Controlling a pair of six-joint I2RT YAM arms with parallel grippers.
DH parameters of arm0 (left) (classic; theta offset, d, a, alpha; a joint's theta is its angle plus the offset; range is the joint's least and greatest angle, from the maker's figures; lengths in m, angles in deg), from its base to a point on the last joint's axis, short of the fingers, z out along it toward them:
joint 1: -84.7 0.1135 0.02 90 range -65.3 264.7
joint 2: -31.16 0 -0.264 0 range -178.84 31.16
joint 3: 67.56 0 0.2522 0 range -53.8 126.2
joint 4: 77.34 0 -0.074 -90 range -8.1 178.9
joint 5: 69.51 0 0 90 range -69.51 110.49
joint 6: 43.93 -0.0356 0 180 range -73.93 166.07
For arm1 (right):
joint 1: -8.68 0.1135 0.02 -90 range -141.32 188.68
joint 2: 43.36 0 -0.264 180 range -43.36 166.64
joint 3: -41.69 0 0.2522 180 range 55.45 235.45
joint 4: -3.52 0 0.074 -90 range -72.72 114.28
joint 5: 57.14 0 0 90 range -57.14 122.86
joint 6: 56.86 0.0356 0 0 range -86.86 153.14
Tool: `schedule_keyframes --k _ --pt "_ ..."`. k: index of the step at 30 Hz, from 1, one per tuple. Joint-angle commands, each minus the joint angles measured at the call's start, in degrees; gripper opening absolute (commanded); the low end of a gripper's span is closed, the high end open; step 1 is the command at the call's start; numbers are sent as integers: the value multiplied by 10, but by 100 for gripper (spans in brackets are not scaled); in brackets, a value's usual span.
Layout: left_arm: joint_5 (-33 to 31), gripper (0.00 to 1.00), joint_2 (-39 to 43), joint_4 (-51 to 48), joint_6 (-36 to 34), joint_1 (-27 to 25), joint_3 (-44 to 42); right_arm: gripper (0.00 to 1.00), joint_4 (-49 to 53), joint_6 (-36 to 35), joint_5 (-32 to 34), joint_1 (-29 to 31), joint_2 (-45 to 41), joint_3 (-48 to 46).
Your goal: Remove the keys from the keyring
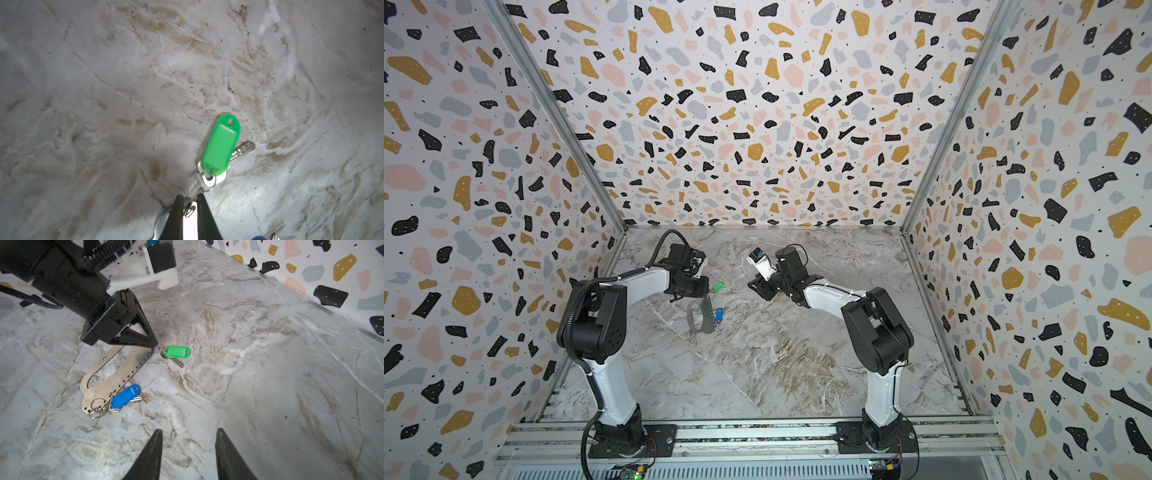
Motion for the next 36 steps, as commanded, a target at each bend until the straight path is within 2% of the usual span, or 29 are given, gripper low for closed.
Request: schedule_keyframes --k 1,5,11,14,17,28,36 --pt "13 13 10 0 -11 4 -8 43 10 -2 1 3 -3 18" --pt "21 8 9 -1 -13 4 -7 42 12 -6 2 4 -4 17" --pt "28 7 13 -4 -16 5 -9 40 14 -9 3 4 -5 17" --pt "28 18 15 -1 -14 4 -14 39 14 -9 2 4 -5 17" --pt "23 25 19 4 -12 5 -22 39 15 -10 3 4 -6 15" --pt "23 19 19 17 -5 5 -26 39 14 -8 3 8 -7 10" --pt "28 23 27 31 3 4 -23 39 14 -9 3 10 -5 9"
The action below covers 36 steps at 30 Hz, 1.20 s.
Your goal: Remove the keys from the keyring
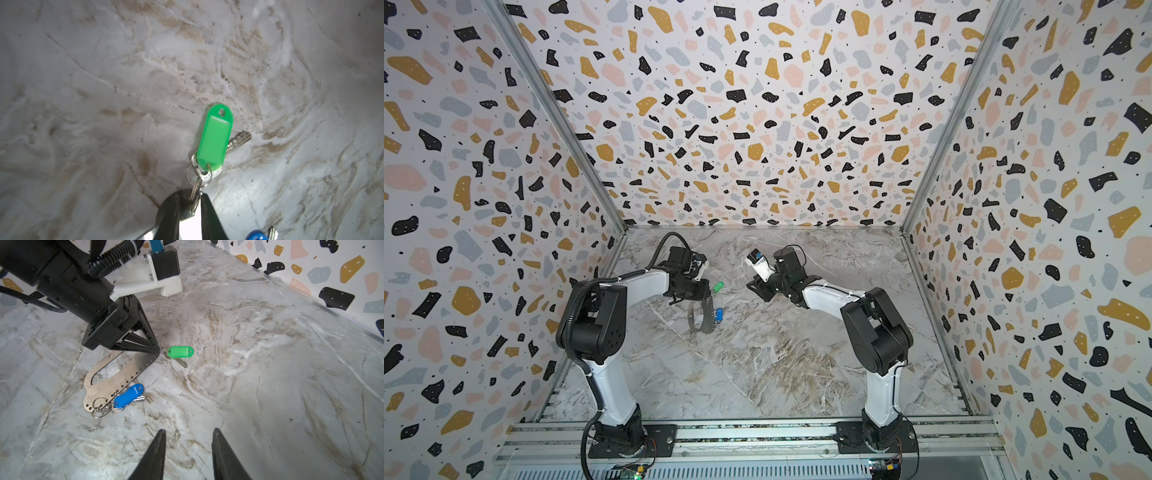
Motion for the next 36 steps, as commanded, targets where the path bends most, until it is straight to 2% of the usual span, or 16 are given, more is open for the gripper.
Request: schedule_keyframes --k 1,9,26,34,36 --pt "8 24 24 17 11 2 -4 39 12 -2 2 4 -4 9" --pt "12 21 16 16 10 2 0 37 14 -1 0 6 -3 9" --pt "17 4 13 11 5 2 3 35 16 -3 -3 6 -3 11" --pt "35 0 48 -18 -14 -1 12 34 20 -20 4 5 -21 5" --pt "17 0 67 -29 -26 -10 18 34 17 -26 4 1 -32 2"
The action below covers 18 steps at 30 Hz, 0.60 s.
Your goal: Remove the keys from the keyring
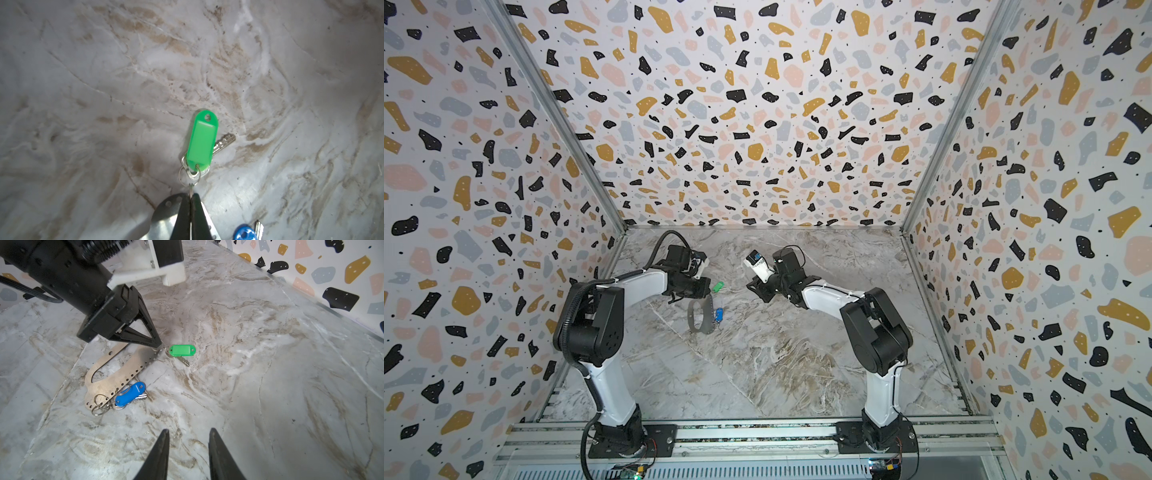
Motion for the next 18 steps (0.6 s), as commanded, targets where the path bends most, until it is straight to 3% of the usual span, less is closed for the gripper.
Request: schedule_keyframes --k 1,8,10,18 --pt "-1 0 49 -29 -32 -14 21 34 8 -16 1 -5 -39 0" --pt "18 0 103 -78 -96 -72 78 34 -30 -45 -67 -50 -124 -59" --pt "22 0 108 -96 -119 -93 100 35 -28 -82 -101 -64 -154 -77" --pt "48 0 143 -80 -196 -171 154 34 16 -161 -90 -108 -267 -120"
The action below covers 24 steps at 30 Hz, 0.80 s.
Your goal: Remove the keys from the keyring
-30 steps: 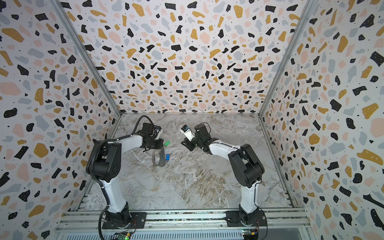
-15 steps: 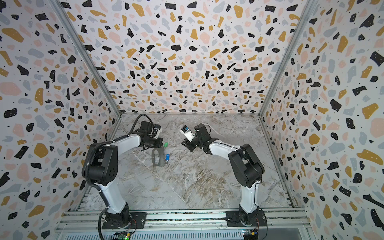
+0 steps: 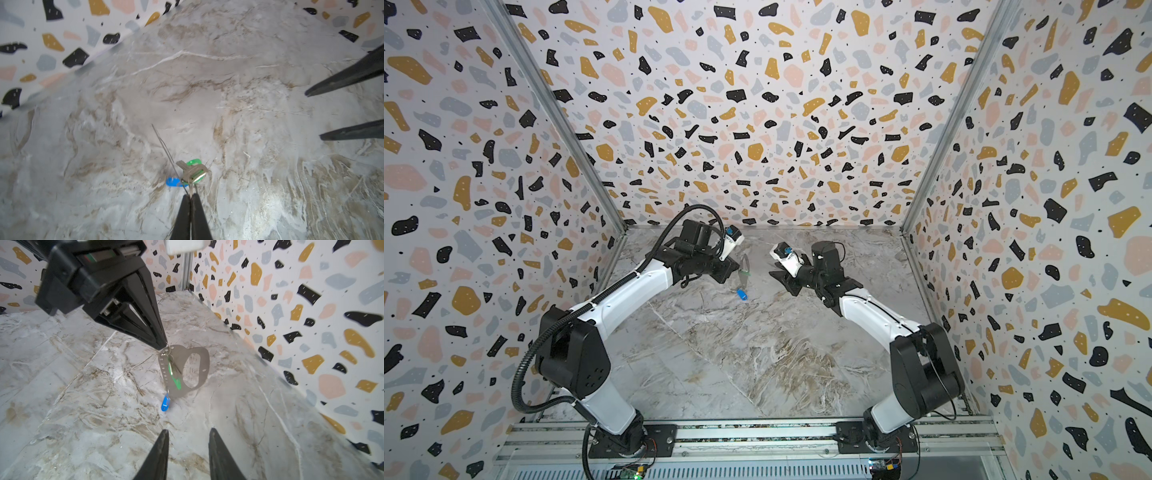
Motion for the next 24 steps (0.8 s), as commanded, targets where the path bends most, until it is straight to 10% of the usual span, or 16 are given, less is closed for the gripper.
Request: schedule_keyframes --k 1,24 --pt "28 0 31 18 -55 -25 17 34 26 -42 -21 -19 -56 -11" --pt "147 0 105 214 -259 -96 -104 30 147 -240 -90 -43 -169 -50"
